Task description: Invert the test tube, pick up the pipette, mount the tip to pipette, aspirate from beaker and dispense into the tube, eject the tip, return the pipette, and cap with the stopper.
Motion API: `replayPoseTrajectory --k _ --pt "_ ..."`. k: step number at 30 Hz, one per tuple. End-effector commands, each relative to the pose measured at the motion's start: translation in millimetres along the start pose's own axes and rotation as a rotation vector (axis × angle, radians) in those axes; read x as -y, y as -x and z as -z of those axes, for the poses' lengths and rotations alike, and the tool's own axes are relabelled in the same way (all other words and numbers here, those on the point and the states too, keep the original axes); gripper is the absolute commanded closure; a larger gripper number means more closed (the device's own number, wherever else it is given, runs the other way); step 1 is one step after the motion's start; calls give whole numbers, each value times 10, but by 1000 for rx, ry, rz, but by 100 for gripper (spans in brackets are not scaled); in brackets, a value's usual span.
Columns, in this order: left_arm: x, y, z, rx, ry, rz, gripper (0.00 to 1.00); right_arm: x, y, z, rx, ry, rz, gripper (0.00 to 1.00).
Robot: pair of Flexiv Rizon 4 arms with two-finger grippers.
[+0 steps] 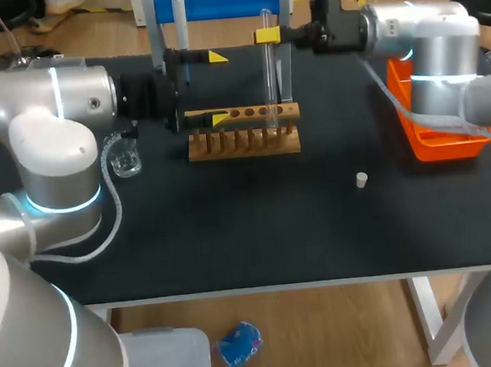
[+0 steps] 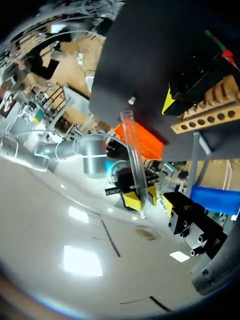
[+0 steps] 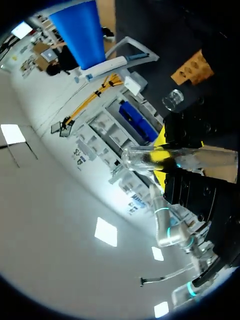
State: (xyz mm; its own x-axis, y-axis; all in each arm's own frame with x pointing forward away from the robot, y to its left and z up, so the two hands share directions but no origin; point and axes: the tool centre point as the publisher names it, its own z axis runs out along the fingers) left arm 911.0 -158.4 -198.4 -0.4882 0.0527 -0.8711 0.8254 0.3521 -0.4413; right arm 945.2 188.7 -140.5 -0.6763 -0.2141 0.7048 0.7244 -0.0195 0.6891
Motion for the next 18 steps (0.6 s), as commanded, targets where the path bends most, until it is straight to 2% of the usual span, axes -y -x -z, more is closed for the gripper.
replayPoseTrajectory --k 1,8,9,10,11,12,13,15,18 --pt "-46 -44 26 141 -163 -528 0 55 -100 -17 155 100 -304 100" --pt "-46 -44 26 141 -163 -528 0 55 -100 -17 155 100 -304 100" --pt "-2 -5 -4 260 -197 -551 0 48 -58 4 182 103 -342 100" --pt "23 20 -17 314 -197 -639 0 53 -32 19 189 116 -394 100" --pt "44 25 -19 252 -220 -771 0 66 -21 22 189 120 -443 100" --pt "52 15 -19 245 -233 -831 0 80 -20 17 215 118 -494 100" --pt "63 11 -22 270 -234 -880 0 95 -21 12 236 102 -516 100" --pt "75 18 -7 255 -234 -958 0 115 -11 29 259 95 -556 100" --pt "60 30 20 226 -208 -1002 0 115 -1 42 258 102 -554 100"
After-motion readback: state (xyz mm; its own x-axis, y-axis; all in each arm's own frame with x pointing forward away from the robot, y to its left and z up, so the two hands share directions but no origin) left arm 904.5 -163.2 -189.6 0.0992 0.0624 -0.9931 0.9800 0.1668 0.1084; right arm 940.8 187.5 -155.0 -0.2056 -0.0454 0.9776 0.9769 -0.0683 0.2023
